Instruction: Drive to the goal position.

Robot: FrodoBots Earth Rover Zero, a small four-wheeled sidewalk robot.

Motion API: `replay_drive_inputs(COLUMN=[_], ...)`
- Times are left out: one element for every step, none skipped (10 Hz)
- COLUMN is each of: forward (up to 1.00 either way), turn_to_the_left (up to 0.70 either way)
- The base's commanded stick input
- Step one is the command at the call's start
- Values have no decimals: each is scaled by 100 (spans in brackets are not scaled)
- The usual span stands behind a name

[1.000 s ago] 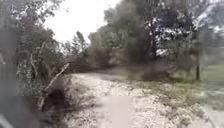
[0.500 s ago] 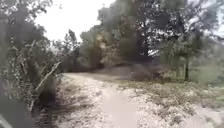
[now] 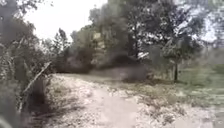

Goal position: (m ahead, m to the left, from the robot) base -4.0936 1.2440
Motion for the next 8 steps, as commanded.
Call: replay_drive_inputs(forward=[0, 0, 0, 0, 0, 0, 0, 0], turn_to_the_left=[-70, -70, -70, -70, -70, -70, -70, -70])
